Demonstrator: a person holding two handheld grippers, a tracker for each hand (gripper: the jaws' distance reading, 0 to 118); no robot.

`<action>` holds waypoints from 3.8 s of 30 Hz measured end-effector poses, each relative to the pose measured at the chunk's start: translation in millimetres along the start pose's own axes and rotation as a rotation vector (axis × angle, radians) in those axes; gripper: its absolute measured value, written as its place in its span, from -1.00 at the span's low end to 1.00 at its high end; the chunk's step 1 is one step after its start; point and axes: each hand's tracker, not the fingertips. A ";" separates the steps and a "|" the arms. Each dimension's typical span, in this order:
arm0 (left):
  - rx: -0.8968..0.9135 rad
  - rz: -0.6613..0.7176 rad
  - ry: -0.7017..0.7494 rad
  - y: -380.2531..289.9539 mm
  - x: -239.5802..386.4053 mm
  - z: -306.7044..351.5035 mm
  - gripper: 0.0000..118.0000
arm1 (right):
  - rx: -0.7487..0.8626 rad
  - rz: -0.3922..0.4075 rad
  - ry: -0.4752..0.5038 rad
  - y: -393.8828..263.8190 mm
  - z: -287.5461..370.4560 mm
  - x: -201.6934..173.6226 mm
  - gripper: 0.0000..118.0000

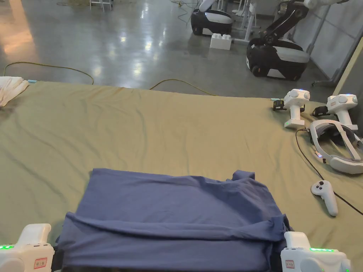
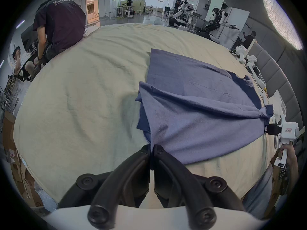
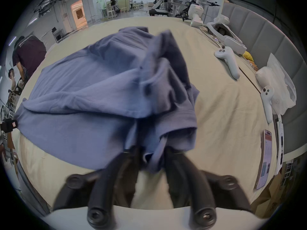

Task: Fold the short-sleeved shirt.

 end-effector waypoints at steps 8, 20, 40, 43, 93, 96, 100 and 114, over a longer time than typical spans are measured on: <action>0.040 -0.005 -0.017 6.2 -4.0 15.4 -0.93 | 0.041 0.044 -0.014 -5.8 33.9 -4.8 -0.86; 0.170 -0.011 -0.046 18.0 -15.3 80.3 -0.93 | 0.107 0.111 -0.027 -6.0 127.5 6.3 -0.86; -0.094 -0.002 -0.010 -90.9 -25.9 13.7 -0.93 | -0.100 0.198 -0.133 -96.9 68.5 -18.0 -0.82; -0.077 0.029 -0.016 -84.7 -25.6 13.1 -0.84 | -0.098 0.201 -0.169 -89.9 76.9 -20.7 -0.31; 0.148 -0.007 -0.058 152.0 3.0 -57.6 -0.99 | 0.924 0.015 -0.089 52.9 151.7 -131.8 -1.00; 0.032 0.014 -0.089 169.6 -0.9 -91.9 -0.94 | 0.878 0.019 -0.111 49.9 139.6 -122.9 -1.00; -0.087 0.031 -0.111 182.2 -0.3 -126.2 -0.33 | 0.824 0.012 -0.150 44.5 127.9 -110.3 -1.00; -0.069 -0.179 0.041 182.5 3.8 -156.2 -0.89 | 0.607 -0.059 -0.215 55.1 94.4 -54.1 -0.92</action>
